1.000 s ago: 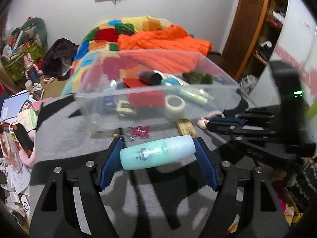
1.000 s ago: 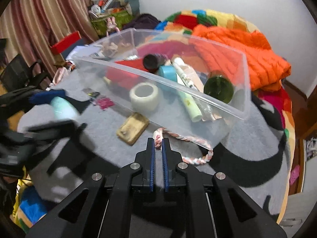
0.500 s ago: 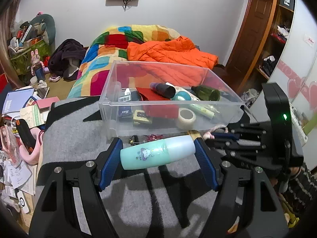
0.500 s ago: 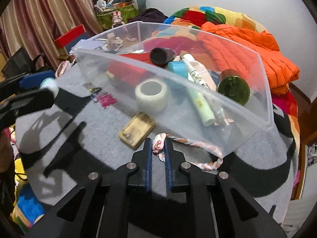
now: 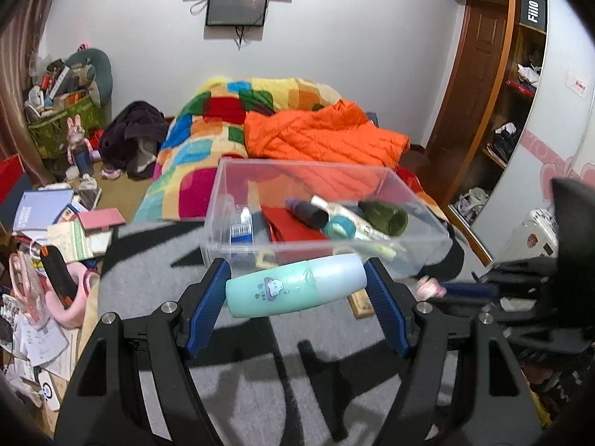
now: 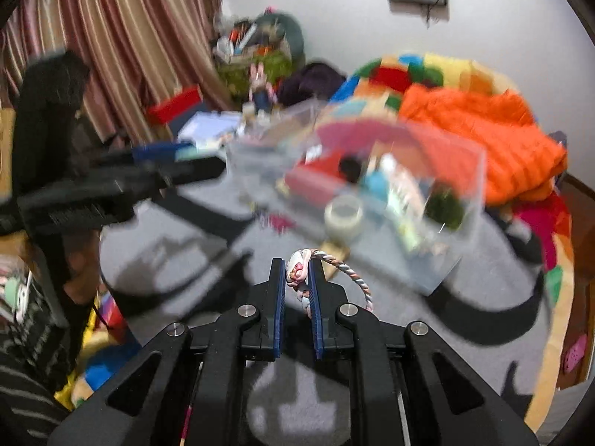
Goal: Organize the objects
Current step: 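Carry the rope toy and mint-green bottle into the clear box and release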
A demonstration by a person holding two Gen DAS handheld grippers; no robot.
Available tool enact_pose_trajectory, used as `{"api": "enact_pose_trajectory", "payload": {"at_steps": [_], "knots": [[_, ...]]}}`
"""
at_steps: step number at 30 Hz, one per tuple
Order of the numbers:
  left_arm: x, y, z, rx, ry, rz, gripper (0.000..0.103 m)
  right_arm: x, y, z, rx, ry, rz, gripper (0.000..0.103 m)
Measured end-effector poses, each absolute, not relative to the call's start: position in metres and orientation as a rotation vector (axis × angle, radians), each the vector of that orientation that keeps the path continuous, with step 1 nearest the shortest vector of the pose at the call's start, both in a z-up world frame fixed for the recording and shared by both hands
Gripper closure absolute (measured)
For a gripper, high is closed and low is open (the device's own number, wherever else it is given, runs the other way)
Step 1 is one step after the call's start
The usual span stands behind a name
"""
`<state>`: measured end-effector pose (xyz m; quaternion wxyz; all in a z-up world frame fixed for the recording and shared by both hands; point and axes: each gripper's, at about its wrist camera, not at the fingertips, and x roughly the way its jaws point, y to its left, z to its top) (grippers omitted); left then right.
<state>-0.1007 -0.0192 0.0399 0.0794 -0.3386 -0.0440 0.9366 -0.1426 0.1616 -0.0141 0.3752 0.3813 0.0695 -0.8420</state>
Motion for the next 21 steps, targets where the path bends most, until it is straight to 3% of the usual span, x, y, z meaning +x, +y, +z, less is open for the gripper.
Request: {"api": "enact_pose_trajectory", "payload": {"at_steps": [10,21], "knots": [[-0.138,-0.015,0.047,-1.0,-0.119,2.85,0.03,-0.181,0.159,0.03,0.845,0.1,-2.369,0.092],[-0.196,-0.012,0.007,-1.244,-0.153,2.733,0.03,-0.241,0.146,-0.019,1.078,0.117,-2.367,0.091]]}}
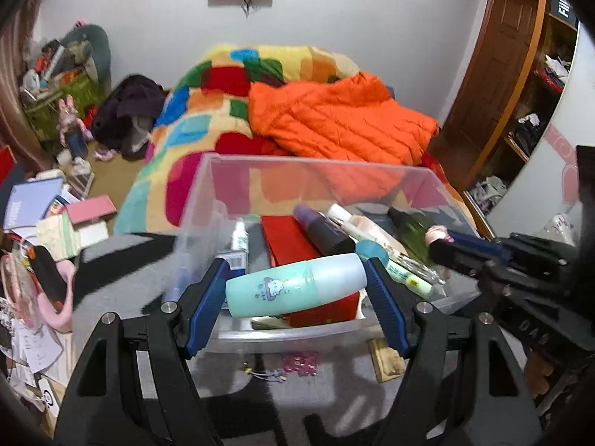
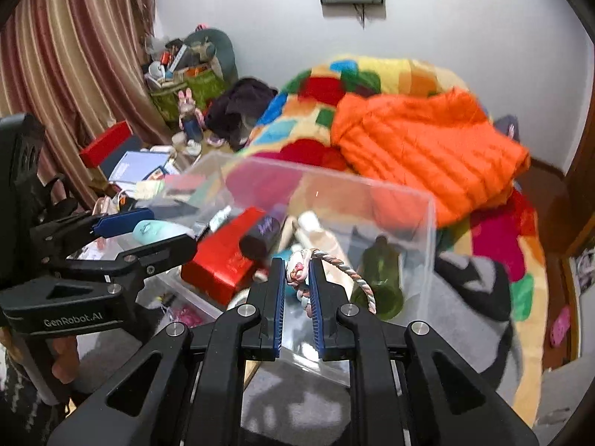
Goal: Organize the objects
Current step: 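Carry the rope toy and mint-green bottle into the clear box and release, then grasp the wooden block with the right gripper while the left grasps the pink keychain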
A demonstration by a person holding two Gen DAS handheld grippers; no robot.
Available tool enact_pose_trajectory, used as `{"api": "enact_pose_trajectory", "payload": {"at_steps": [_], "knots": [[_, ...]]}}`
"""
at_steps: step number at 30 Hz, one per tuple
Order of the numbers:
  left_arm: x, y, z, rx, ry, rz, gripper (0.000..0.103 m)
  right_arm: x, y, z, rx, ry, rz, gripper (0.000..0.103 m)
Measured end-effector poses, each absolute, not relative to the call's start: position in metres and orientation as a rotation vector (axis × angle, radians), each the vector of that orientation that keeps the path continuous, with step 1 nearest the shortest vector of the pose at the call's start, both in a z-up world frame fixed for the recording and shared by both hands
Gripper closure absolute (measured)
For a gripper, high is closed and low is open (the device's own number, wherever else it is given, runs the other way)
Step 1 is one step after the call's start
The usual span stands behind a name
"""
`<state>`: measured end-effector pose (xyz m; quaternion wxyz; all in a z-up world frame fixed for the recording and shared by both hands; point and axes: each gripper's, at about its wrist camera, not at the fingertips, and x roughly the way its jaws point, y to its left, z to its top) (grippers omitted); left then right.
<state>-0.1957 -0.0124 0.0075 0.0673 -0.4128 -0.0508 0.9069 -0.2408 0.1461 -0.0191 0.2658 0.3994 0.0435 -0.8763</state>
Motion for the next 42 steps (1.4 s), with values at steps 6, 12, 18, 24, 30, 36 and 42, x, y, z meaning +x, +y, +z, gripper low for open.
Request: {"api": "enact_pose_trajectory", "payload": {"at_steps": [6,12,18,24,30,36,42], "knots": [[-0.188,-0.008,0.011,-1.222,-0.122,2.744,0.029,-0.237,0.149,-0.021,1.089,0.145,-2.357,0.08],[-0.169,-0.006,0.026,-1.147,-0.033,2.802,0.024,-0.223,0.158,-0.005,1.027,0.113,-2.385,0.069],[-0.147,-0.013,0.03,-1.127,0.028,2.838,0.019,-0.195,0.164,0.002,1.002,0.083,-2.346,0.069],[-0.136,-0.026,0.007,-1.238,0.032,2.788,0.019,-0.165,0.156,-0.013,1.002,0.132,-2.335,0.066],[-0.137,-0.034,-0.021,-1.36,0.028,2.732,0.019,-0.171,0.137,-0.048,1.114,0.153,-2.289,0.062],[-0.137,-0.04,-0.032,-1.401,0.005,2.704,0.019,-0.184,0.118,-0.074,1.204,0.182,-2.282,0.062],[-0.143,-0.03,-0.033,-1.393,0.034,2.683,0.019,-0.184,0.112,-0.085,1.226,0.242,-2.289,0.075]]}}
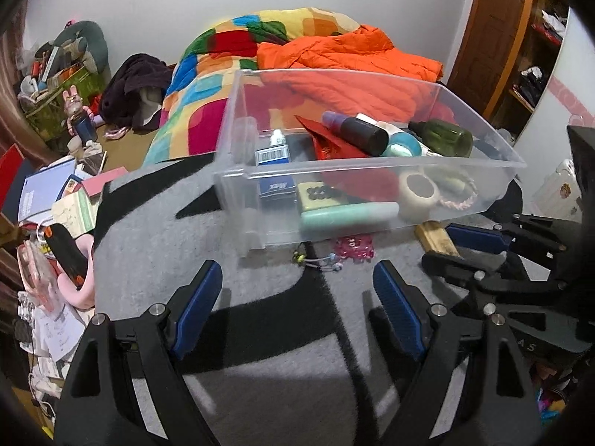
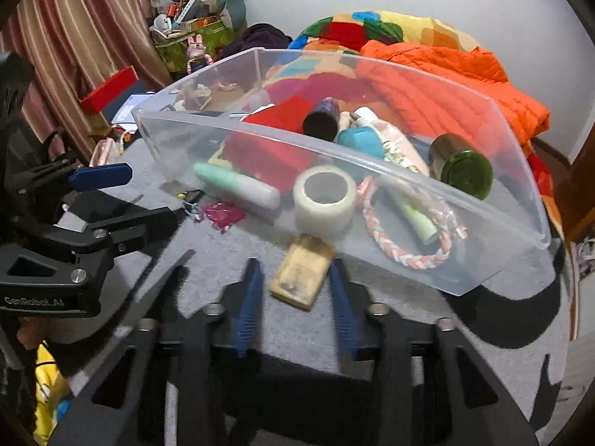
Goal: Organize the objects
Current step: 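Grasp the wooden block with the right gripper while the left grasps the pink keychain, then carry the wooden block and pink keychain into the clear box and release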
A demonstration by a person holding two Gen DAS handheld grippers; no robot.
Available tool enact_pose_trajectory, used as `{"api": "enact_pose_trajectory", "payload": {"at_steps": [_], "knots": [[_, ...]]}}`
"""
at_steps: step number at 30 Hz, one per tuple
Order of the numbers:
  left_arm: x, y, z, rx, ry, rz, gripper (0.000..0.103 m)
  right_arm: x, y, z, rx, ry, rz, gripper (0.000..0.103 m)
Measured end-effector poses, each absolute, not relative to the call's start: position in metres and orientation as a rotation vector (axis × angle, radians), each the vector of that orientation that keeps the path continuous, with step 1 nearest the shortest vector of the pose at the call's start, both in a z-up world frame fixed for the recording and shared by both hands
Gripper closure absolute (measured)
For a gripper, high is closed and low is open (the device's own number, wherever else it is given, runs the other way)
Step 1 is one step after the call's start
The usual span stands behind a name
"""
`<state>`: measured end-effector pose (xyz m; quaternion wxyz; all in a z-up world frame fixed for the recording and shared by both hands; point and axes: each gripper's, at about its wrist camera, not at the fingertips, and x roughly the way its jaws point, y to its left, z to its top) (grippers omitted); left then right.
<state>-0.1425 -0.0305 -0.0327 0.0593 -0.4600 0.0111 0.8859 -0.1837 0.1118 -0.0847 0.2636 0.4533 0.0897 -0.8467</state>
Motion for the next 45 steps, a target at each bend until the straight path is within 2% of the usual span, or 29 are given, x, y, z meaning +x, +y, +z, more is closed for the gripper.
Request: {"api": "enact_pose_trajectory", "payload": {"at_steps": [7,12,14,17,19,20,32,45], "knots": [[-0.158,-0.006,-0.039,-1.428,0.111,2.637,0.033,-0.175,0.133,-0.079,1.197,0.191,-2.279,0.079],[-0.17,0.002,-0.051,-1.498,0.097,2.591,0.044,-0.17,0.149,-0.07,1.175,0.152,-2.284,0.079],[-0.171,0.004,-0.052,-1.509,0.097,2.601,0.044,-0.17,0.154,-0.069,1.17,0.136,-2.282,0.079],[-0.169,0.003,-0.052,-1.511,0.081,2.619,0.057,-0.169,0.157,-0.068,1.16,0.114,-2.279,0.079],[-0.167,0.002,-0.051,-1.51,0.063,2.632,0.075,-0.167,0.157,-0.069,1.155,0.106,-2.276,0.079],[-0.166,0.001,-0.051,-1.509,0.055,2.633,0.078,-0.166,0.157,-0.069,1.152,0.104,-2.275,0.079],[-0.137,0.005,-0.039,-1.423,0.055,2.64,0.078,-0.163,0.16,-0.06,1.111,0.078,-2.281,0.08],[-0.12,0.01,0.026,-1.137,0.015,2.752,0.078,-0.166,0.167,-0.012,0.947,0.033,-2.36,0.08]]}}
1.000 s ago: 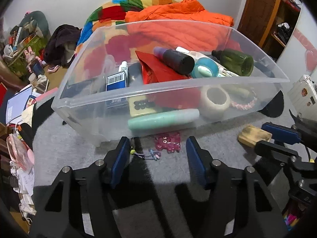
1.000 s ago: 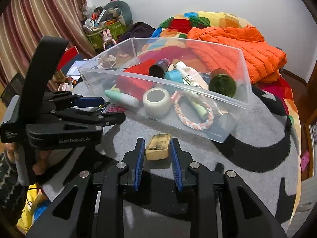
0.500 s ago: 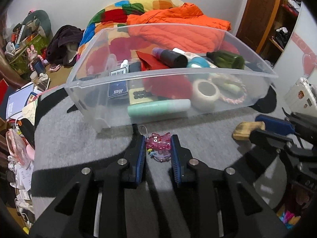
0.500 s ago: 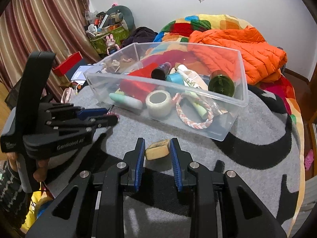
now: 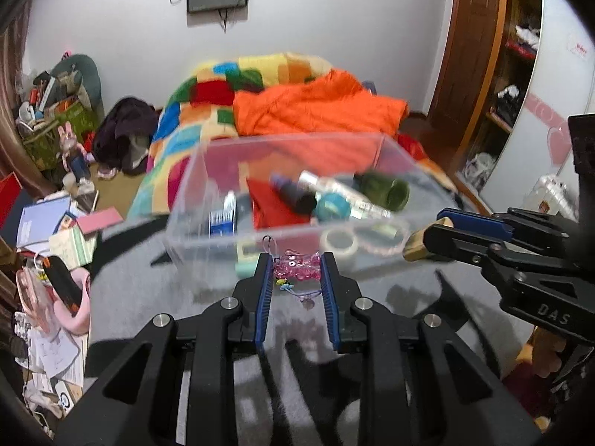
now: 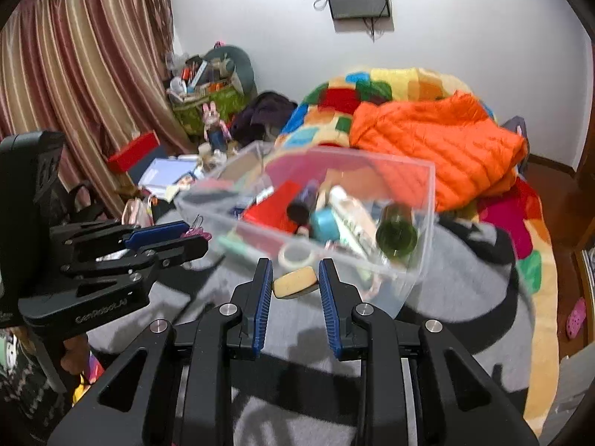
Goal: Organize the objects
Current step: 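Carry the wooden block and pink keychain into the clear box and release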
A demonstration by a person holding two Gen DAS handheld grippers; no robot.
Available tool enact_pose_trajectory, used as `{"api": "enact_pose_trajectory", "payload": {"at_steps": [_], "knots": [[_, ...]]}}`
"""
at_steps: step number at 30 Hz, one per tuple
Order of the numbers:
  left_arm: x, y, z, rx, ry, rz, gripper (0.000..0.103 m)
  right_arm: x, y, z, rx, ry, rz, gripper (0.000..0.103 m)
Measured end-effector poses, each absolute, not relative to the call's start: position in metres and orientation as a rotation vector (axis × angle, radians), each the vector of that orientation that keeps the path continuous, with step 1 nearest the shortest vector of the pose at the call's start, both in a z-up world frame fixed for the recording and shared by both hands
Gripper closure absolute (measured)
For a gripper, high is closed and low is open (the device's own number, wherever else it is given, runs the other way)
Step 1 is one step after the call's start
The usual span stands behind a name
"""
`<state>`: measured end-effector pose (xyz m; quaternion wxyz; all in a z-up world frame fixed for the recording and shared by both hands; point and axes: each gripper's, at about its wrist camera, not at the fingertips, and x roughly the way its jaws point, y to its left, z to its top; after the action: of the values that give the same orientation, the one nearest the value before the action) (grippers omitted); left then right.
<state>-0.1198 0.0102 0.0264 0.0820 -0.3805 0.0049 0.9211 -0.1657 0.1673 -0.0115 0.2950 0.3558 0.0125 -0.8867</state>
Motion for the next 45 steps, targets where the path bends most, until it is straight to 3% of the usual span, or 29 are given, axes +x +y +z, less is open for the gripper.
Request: {"api": "enact_pose_trajectory", "payload": {"at_steps": [11,28,40,45], "knots": [[-0.135,-0.004,0.062,-0.992,-0.098,2.843,0.078,-0.184,0.173,0.025,0.846,-0.012,-2.438,0.08],[-0.191,0.0,0.005,-1.231,-0.119,2.746,0.078,-0.231,0.158,-0.027,1.049,0.074,-2.455,0.079],[-0.181,0.008,0.015,-1.193,-0.077,2.735,0.077,-0.226,0.164,-0.018,1.046,0.042,-2.436,0.075],[-0.165,0.01,0.024,-1.13,-0.042,2.768,0.067,-0.216,0.169,-0.01,1.019,0.03,-2.429,0.071]]}}
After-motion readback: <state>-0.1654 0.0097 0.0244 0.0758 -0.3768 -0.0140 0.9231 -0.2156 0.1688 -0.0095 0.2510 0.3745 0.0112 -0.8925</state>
